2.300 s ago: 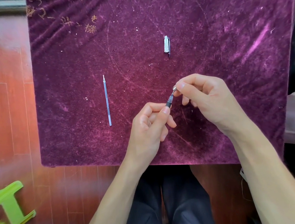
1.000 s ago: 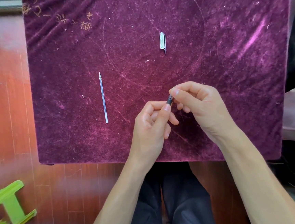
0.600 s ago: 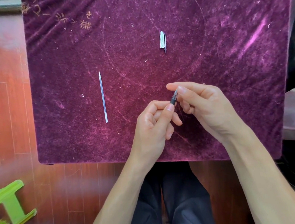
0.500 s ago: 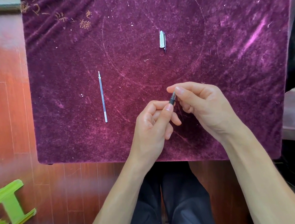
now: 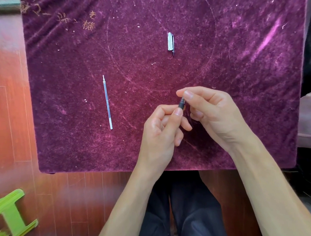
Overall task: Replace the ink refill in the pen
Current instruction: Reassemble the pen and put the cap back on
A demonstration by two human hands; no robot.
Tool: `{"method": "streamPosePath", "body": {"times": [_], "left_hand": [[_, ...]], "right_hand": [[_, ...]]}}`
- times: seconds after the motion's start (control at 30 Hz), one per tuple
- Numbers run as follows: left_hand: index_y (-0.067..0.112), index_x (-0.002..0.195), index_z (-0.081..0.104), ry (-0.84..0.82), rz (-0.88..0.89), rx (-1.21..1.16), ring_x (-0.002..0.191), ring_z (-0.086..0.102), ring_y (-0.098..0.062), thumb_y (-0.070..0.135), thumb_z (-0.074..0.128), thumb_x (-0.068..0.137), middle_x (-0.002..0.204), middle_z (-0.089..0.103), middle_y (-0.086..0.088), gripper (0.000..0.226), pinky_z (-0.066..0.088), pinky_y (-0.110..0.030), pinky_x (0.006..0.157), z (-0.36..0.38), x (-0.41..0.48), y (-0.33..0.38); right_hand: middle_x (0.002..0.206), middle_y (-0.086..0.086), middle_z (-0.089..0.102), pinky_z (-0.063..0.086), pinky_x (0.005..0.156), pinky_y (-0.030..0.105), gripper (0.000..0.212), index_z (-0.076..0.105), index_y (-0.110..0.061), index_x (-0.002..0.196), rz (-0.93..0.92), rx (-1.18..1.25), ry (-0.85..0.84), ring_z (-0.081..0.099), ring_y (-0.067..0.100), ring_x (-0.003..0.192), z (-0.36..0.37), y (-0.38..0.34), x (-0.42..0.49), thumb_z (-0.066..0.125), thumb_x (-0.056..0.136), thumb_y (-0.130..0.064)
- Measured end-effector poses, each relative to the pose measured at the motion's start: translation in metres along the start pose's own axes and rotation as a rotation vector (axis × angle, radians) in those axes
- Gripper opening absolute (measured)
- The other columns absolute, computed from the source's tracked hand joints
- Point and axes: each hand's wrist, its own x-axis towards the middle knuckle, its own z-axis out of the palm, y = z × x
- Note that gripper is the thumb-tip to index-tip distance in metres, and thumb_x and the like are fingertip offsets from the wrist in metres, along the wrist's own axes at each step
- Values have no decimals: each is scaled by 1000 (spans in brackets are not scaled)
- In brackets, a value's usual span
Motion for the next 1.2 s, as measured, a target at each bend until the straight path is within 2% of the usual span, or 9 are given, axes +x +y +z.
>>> {"method": "streamPosePath", "body": {"times": [0.1,0.2,0.27,0.33,0.43,0.6,0.77,1.03,1.2], "left_hand": [[18,101,65,0,1,-5,46,48,-5,20,53,106,75,71,-2,14,41,-14,49,1,0,0],[19,101,66,-2,-2,-12,46,48,-5,21,52,107,76,71,-2,15,41,-14,49,0,1,0],[18,101,66,-4,-1,-11,45,48,-6,21,52,107,76,71,-2,15,41,-14,49,0,1,0],[18,101,66,-5,2,-13,45,48,-6,21,52,107,76,71,-2,15,41,-14,49,0,2,-1],[17,101,65,-6,6,0,45,48,-5,21,53,106,76,71,-2,14,41,-14,49,-1,2,-3],[18,103,65,-3,17,20,46,48,-3,22,54,106,76,72,-2,12,42,-14,49,-2,4,-5],[5,111,64,-51,-17,-68,44,46,-4,17,45,109,78,71,0,23,41,-13,50,-4,6,-4],[11,106,64,-54,13,-42,46,48,-3,18,53,107,79,71,-1,12,41,-12,50,-5,9,-3],[10,109,66,-112,-29,-153,44,45,-1,21,49,108,77,70,0,21,40,-13,47,-3,11,-4]], "right_hand": [[73,-15,66,43,63,20,7,81,-26,94,10,16,13,49,0,61,2,-2,2,76,97,-30],[79,11,51,44,66,23,18,82,-26,106,31,59,-20,45,5,63,1,-3,2,71,98,-39],[85,14,45,44,68,24,22,83,-27,112,35,50,-48,44,7,65,-1,-3,2,65,102,-35],[77,11,45,43,67,23,21,84,-26,111,31,37,-57,44,5,65,-1,-1,1,67,102,-34],[69,-11,54,43,65,22,16,85,-25,103,26,24,-23,45,3,63,-1,2,2,69,102,-28],[69,-14,62,43,65,25,11,78,-23,91,31,-10,16,47,3,61,3,2,4,73,99,-29],[74,-8,54,42,73,32,25,81,-23,117,74,144,-83,44,7,65,2,0,4,65,103,-35],[57,-18,52,37,64,25,18,82,-22,98,47,80,-21,42,3,58,1,-5,5,69,92,-32],[59,-19,61,40,72,29,23,81,-23,108,63,103,-87,46,0,57,0,-6,7,67,95,-35]]}}
